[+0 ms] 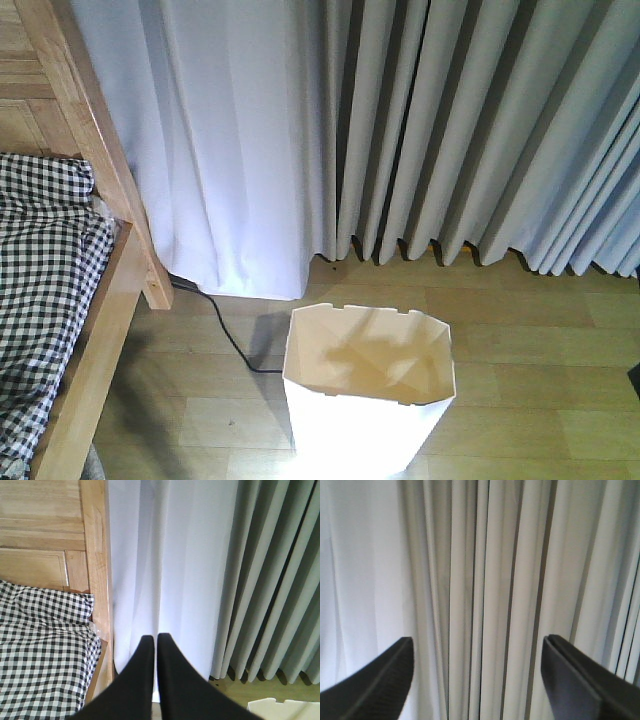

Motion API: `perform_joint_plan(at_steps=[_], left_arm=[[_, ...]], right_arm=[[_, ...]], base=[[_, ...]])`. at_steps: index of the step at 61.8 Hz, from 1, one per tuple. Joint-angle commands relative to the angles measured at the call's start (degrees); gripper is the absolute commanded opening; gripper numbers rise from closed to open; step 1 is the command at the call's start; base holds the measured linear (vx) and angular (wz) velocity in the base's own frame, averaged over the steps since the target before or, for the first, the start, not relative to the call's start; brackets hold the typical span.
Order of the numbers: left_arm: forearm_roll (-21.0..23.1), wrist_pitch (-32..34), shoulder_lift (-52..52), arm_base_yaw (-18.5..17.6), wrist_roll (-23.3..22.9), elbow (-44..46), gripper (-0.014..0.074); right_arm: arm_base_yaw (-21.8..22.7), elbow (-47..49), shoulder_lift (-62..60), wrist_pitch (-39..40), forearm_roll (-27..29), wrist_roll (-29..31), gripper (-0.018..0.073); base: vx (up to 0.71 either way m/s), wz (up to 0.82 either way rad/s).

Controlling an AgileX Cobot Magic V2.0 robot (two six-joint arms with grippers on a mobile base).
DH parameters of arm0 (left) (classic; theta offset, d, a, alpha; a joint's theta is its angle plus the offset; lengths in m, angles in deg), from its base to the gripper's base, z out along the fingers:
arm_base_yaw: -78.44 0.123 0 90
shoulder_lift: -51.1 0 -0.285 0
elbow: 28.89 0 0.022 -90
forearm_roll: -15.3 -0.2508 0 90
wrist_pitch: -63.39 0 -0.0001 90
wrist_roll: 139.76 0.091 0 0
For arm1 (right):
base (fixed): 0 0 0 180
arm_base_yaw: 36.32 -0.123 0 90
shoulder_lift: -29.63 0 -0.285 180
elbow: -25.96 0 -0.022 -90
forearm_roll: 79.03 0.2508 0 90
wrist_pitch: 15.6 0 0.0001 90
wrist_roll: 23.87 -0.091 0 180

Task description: Move trash bin to bedside with robot

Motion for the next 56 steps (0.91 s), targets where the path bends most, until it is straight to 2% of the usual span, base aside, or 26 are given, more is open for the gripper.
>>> perform_joint_plan(at_steps=[1,14,56], left_arm=[[0.2,4.0,0.8,0.0,-0.3,-0.7,-0.0006],[0.2,4.0,0.8,0.0,-0.3,-0.7,-0.0006],[0.2,4.0,0.8,0.0,-0.3,-0.7,-0.0006]], right_arm=[[0.2,1.4,0.1,0.7,1.0,0.2,0.04],[0.2,1.4,0.1,-3.7,0.9,0.2,-0.0017],[0.2,1.4,0.1,-3.4,1.1,0.2,-0.0009]], base=[[0.0,0.0],[0.0,0.0],[0.0,0.0]])
